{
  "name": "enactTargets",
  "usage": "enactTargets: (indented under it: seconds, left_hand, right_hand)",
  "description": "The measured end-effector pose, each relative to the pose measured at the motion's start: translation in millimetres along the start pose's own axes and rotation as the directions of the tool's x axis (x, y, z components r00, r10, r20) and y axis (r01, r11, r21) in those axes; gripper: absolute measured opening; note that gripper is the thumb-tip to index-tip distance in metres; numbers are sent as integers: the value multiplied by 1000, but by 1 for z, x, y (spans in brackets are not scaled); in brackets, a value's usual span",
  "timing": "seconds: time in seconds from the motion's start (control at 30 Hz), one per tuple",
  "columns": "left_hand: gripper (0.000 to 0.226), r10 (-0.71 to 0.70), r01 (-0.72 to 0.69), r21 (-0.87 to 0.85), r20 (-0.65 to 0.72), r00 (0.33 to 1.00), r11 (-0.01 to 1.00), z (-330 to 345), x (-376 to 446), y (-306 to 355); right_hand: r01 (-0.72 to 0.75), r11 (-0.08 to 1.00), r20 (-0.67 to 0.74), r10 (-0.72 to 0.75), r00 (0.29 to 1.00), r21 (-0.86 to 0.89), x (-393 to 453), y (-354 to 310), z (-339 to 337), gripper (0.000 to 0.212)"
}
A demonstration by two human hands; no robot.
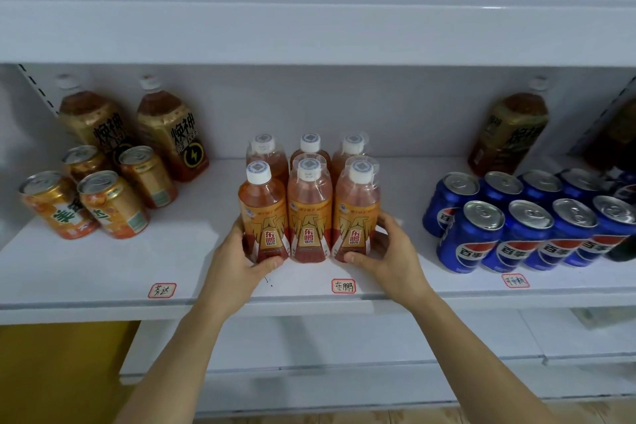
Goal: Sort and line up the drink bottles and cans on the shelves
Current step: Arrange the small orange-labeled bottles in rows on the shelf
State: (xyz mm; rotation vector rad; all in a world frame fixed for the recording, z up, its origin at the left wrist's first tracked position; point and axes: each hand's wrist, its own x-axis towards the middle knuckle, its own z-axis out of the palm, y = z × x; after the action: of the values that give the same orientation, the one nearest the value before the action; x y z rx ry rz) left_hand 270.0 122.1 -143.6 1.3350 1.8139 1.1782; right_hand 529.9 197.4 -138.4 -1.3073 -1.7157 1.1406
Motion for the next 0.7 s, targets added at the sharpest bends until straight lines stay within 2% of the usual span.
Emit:
enactTargets:
  seconds: [0.13,0.37,0.57,0.7]
  left_hand:
    - [72,-13,12,16,20,1000,1000,-1,0,0]
    - [72,-16,17,47,-34,999,999,4,-3,2]
    - [75,-21,24,61,-60,998,998,7,-5,1]
    - [81,-14,12,-37,-57,998,999,7,-7,5]
  right_hand:
    - [8,1000,23,-9,1000,5,0,1,-3,77]
    - [25,999,-8,-25,1000,-33,-2,-2,0,71]
    - [29,1000,21,-29,999,-11,-2,0,-3,73]
    - [46,998,50,-48,998,39,0,2,-9,82]
